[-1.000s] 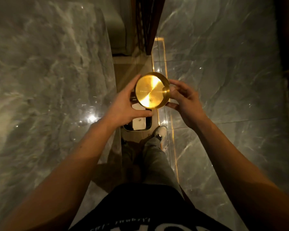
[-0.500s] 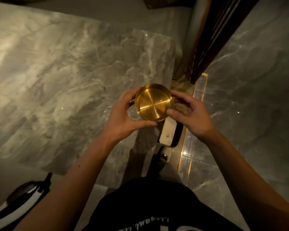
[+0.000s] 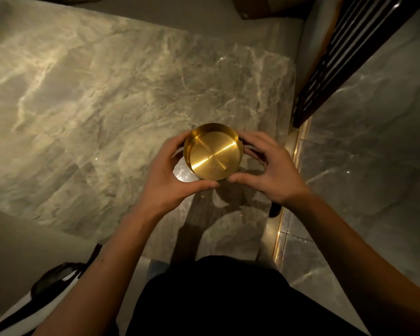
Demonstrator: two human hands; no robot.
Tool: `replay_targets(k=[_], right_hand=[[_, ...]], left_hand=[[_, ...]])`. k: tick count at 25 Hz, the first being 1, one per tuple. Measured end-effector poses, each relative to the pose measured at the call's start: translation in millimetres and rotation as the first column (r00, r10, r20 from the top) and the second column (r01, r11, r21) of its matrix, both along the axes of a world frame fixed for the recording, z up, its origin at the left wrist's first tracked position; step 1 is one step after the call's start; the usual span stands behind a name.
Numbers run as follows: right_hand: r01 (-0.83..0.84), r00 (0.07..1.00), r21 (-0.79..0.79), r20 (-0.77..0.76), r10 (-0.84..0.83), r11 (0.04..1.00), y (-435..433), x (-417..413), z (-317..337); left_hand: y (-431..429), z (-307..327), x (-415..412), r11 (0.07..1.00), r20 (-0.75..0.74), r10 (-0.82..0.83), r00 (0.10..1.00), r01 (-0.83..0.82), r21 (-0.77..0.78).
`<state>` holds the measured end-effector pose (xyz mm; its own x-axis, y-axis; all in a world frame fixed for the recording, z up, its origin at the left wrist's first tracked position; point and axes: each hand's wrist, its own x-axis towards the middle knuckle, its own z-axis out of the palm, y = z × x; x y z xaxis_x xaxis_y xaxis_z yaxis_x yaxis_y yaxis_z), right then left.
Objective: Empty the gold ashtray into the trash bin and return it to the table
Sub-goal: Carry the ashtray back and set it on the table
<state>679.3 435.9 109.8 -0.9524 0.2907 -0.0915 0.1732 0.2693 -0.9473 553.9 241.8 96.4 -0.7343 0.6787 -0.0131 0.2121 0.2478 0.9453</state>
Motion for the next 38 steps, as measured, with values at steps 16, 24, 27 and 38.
replay_targets(k=[16, 24, 27, 38], right_hand=[[0.169, 0.984, 0.098, 0.034, -0.173, 0.981, -148.1, -104.2, 4.7], [-0.027, 0.999, 0.082, 0.036, 0.024, 0.996, -169.5, -171.6, -6.0], [-0.044, 0.997, 0.074, 0.068, 0.039, 0.996, -189.6, -207.4, -12.4], [-0.060, 0.991, 0.177, 0.127, 0.038, 0.982, -368.9, -435.5, -30.6]], left_hand=[[-123.4, 6.2, -134.4, 0.978, -0.070, -0.209, 0.975, 0.207, -0.036], [-173.8, 6.5, -162.8, 0.990, -0.076, -0.009, 0.997, -0.002, -0.138], [-195.0, -0.6, -195.2, 0.989, -0.051, 0.009, 0.999, -0.017, -0.145], [-370.2, -30.7, -420.7, 0.989, -0.005, 0.057, 0.998, -0.058, -0.138]])
